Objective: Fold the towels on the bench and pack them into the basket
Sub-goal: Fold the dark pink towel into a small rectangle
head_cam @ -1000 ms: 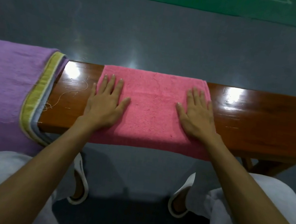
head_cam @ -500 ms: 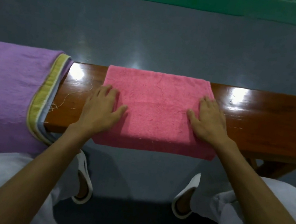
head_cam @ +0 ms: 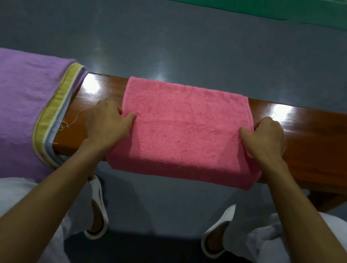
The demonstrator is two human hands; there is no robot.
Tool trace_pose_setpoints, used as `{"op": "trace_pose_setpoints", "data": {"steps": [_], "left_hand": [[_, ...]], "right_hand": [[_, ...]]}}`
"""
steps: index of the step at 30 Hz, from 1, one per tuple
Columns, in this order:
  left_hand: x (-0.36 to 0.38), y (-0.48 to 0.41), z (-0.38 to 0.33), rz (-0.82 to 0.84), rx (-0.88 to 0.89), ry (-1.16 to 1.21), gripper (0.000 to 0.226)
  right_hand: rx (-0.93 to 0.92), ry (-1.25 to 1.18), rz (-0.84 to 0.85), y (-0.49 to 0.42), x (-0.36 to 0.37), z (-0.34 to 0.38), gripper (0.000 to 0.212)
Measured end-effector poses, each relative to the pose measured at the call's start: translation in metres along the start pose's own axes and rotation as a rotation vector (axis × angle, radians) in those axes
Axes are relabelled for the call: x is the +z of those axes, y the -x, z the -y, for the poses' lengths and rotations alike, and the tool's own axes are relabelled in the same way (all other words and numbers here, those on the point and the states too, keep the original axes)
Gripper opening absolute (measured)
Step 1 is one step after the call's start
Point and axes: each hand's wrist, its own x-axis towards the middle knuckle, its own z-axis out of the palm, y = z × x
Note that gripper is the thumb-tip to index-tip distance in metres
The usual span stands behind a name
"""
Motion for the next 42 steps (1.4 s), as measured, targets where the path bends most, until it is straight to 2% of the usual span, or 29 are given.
{"op": "trace_pose_setpoints", "data": {"steps": [3,8,11,14,18,21,24,30,33,36,40,42], "left_hand": [[-0.001,0.003,-0.009,0.043,0.02,0.014,0.023],[0.003,0.002,-0.008,-0.007,0.073,0.054,0.016],[-0.003,0.0,-0.009,0.004,0.054,0.206,0.013],[-0.007,-0.007,-0.005,0.054,-0.048,0.382,0.014],[-0.012,-0.012,0.002,0.092,-0.195,0.554,0.031],[-0.016,-0.011,0.002,0.119,-0.229,0.619,0.043],[-0.018,-0.006,-0.002,0.113,-0.246,0.648,0.045],[-0.019,-0.008,-0.002,0.111,-0.284,0.671,0.046],[-0.019,-0.008,-0.003,0.1,-0.259,0.658,0.046],[-0.019,-0.008,0.0,0.086,-0.223,0.639,0.05],[-0.019,-0.015,0.011,0.203,-0.121,0.637,0.043],[-0.022,-0.019,0.014,0.286,-0.06,0.645,0.04]], "right_hand": [[0.01,-0.009,0.019,0.001,-0.001,0.004,0.03],[-0.027,-0.063,0.02,0.001,-0.002,0.009,0.019],[-0.028,-0.192,0.013,0.0,-0.006,0.008,0.016],[0.036,-0.381,0.054,-0.003,-0.01,0.008,0.013],[0.147,-0.548,0.122,-0.005,-0.011,0.001,0.038],[0.112,-0.633,0.196,-0.005,-0.012,-0.004,0.056],[0.029,-0.675,0.235,-0.005,-0.015,-0.006,0.063],[0.067,-0.759,0.215,-0.009,-0.009,-0.011,0.049],[0.113,-0.787,0.211,-0.009,-0.009,-0.012,0.039],[0.11,-0.782,0.218,-0.009,-0.009,-0.013,0.038],[0.079,-0.794,0.26,-0.01,-0.009,-0.016,0.029],[0.064,-0.814,0.294,-0.01,-0.011,-0.018,0.031]]}}
